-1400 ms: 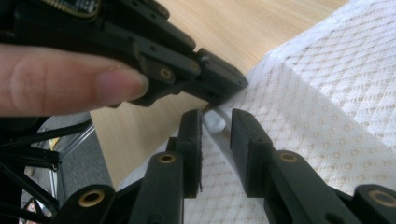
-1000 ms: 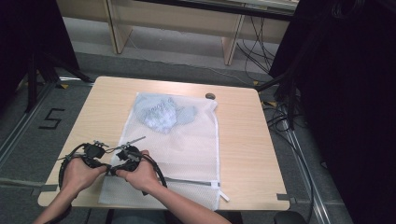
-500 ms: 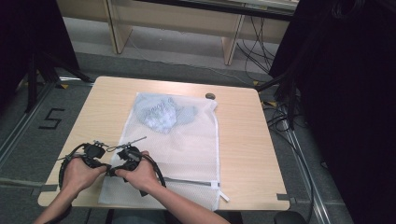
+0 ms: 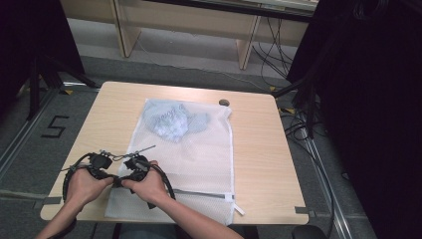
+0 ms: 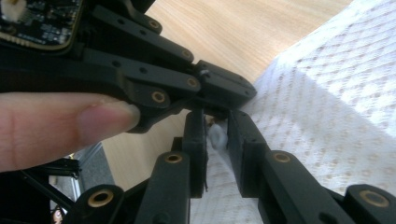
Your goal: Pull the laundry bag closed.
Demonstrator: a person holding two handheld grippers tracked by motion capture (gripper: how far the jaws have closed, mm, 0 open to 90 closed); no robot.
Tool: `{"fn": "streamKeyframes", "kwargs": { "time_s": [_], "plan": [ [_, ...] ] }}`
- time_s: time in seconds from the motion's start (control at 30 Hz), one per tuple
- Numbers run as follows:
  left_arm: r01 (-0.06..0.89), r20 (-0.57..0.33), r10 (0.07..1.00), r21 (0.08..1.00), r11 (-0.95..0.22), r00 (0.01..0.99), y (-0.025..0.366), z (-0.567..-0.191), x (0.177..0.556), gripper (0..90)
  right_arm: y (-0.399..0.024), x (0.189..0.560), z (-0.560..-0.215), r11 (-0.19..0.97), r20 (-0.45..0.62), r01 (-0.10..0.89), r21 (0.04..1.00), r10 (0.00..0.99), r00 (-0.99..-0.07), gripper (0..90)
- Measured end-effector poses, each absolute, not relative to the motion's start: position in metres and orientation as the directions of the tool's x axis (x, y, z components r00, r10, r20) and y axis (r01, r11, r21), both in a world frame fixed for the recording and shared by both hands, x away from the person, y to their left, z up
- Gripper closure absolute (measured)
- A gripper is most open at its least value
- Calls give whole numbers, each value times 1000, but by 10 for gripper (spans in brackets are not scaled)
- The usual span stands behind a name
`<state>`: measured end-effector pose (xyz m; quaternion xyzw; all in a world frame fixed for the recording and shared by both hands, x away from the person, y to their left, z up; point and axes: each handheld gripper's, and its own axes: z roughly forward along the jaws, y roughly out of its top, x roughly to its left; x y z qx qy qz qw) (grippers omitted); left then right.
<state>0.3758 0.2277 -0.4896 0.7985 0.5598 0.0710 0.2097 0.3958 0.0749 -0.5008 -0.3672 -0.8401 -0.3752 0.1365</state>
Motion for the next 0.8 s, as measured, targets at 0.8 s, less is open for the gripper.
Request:
{"fn": "streamKeyframes", "kwargs": {
  "time_s": [0.8],
  "plan": [
    [839, -61, 912, 421, -345, 405, 225, -489, 373, 895, 67, 395, -506, 426, 532, 765, 482, 552, -642, 869]
  ]
}}
